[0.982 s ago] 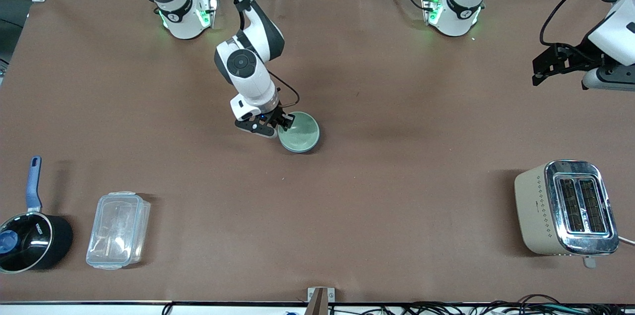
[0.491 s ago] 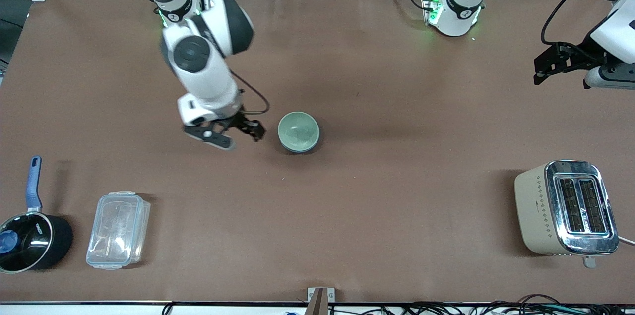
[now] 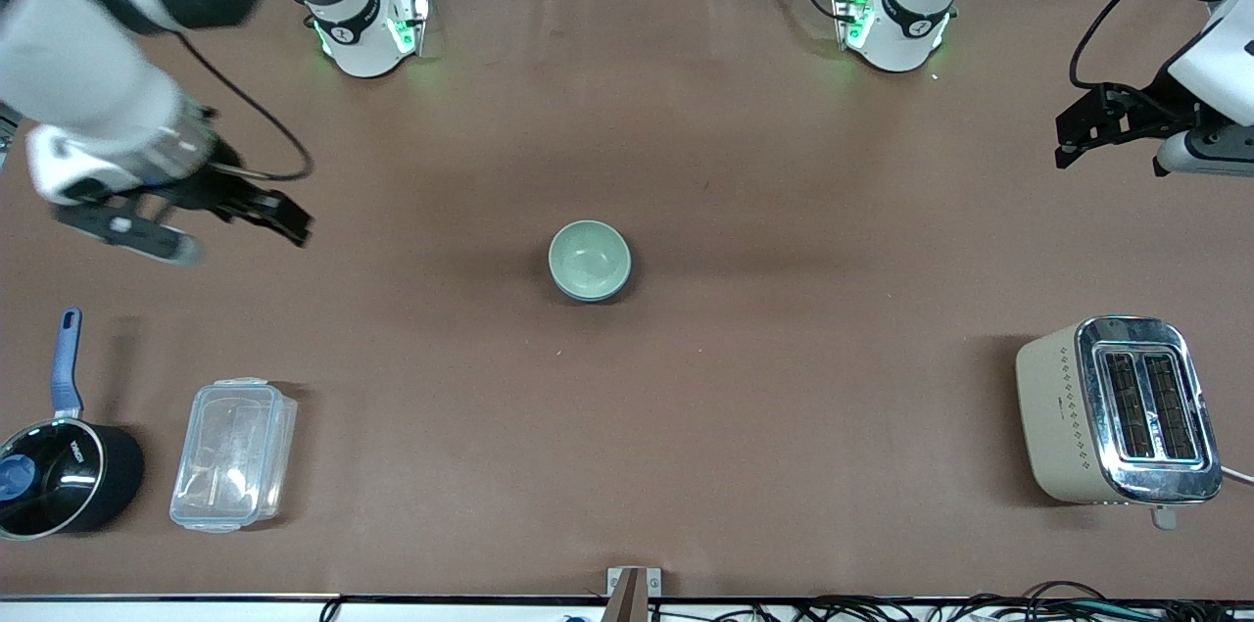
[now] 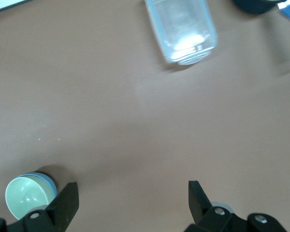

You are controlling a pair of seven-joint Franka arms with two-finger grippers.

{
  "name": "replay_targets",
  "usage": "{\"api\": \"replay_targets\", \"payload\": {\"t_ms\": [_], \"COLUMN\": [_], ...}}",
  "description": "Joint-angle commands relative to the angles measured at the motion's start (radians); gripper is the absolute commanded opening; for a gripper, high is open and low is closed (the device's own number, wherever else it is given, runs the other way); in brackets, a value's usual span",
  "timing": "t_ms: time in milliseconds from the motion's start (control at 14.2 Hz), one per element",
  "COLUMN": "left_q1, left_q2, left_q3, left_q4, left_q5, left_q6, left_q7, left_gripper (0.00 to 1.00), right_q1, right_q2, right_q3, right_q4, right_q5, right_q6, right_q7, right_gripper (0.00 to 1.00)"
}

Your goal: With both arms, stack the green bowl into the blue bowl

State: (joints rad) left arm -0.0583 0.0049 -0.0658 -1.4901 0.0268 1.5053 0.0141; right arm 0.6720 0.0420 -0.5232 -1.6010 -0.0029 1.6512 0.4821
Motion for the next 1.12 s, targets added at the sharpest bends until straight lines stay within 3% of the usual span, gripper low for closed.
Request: {"api": "replay_targets", "payload": {"t_ms": [0,211,421,772,842,1053], "left_q1": [0.0,0.015,0.017,0.015,0.014,0.011], "left_q2": [0.0,0.0,0.001,0.001,0.003,0.003], "left_q3": [0.008,0.007,0.008,0.006,0.006,0.006], "left_q4": [0.001,0.002,0.013,0.011,0.011,0.011], "left_q5": [-0.011,-0.011,-0.007,-0.008,-0.008,-0.01], "left_q6": [-0.025,-0.028,-0.028,-0.028,-0.028,-0.028], "left_q7": [0.012,0.017,0.015,0.015,0.014,0.014], "left_gripper": [1.0,1.0,1.0,1.0,1.0,1.0], "right_q1": [-0.017,-0.228,-0.46,-0.767,-0.791,-0.798], "right_q2": [0.001,0.001,-0.004,-0.025,-0.027,-0.027], "right_q3": [-0.061,0.026,0.191,0.464,0.492,0.499], "right_q4": [0.119,0.179,0.205,0.191,0.19,0.188], "right_q5": [-0.011,0.001,0.006,0.007,0.006,0.007], "right_q6": [-0.129,-0.201,-0.286,-0.289,-0.294,-0.3], "right_q7": [-0.117,-0.282,-0.349,-0.352,-0.352,-0.352], "right_gripper": [1.0,1.0,1.0,1.0,1.0,1.0]}}
